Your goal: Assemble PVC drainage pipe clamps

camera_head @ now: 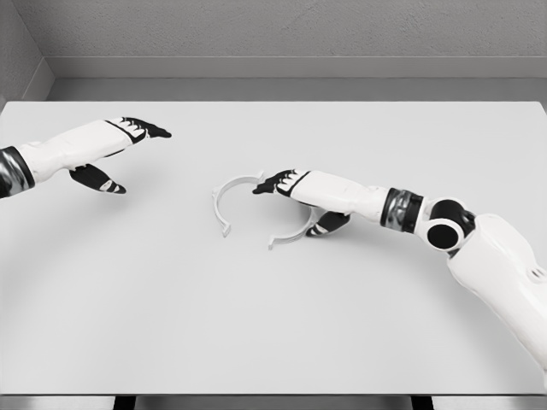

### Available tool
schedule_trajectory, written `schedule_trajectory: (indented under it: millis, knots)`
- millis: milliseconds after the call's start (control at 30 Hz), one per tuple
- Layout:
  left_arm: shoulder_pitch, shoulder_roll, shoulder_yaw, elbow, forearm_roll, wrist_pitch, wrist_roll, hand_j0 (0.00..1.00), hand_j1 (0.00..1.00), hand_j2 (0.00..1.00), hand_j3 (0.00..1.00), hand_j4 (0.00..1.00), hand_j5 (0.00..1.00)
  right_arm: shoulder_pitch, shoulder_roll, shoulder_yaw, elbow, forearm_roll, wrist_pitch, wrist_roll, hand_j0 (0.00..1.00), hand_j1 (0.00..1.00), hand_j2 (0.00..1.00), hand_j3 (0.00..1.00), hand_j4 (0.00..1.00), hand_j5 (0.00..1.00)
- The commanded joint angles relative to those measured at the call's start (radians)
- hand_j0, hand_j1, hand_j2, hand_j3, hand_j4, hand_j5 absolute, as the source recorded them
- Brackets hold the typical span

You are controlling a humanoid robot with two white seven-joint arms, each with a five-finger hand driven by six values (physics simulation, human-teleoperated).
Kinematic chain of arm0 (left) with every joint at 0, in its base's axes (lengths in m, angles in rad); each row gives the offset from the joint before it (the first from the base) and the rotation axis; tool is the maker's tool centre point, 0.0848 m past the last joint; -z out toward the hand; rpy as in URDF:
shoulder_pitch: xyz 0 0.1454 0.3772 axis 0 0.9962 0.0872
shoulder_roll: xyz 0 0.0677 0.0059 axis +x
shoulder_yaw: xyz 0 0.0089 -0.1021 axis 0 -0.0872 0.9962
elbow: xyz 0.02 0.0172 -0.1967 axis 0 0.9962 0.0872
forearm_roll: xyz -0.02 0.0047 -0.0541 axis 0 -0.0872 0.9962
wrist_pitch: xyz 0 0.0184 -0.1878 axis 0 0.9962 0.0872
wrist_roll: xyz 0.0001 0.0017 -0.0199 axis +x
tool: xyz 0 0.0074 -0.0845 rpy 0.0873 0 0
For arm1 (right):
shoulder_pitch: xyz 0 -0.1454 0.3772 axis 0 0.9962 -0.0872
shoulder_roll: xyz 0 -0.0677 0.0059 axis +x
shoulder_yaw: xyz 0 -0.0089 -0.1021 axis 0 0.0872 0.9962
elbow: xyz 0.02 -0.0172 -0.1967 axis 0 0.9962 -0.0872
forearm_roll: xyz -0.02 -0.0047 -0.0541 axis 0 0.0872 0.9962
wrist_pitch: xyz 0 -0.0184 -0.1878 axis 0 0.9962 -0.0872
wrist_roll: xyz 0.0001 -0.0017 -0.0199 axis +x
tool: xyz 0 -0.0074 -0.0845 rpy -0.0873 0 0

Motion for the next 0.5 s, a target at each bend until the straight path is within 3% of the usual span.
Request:
schedule_trajectory:
  millis: [0, 467]
  knots:
    - [-0.001, 0.007, 0.001, -0.008, 0.016, 0.003, 0.001, 1.00, 1.00, 1.00, 1.00, 1.00, 1.00, -0.002, 0.011, 0.006, 0.005, -0.008, 0.002, 0.000, 1.00, 1.00, 1.00, 1.00, 1.00, 1.00]
    - [0.008, 0.023, 0.001, -0.016, 0.029, 0.003, 0.001, 1.00, 1.00, 1.00, 1.00, 1.00, 1.00, -0.031, 0.054, 0.042, 0.028, -0.004, 0.002, 0.014, 1.00, 1.00, 1.00, 1.00, 1.00, 1.00]
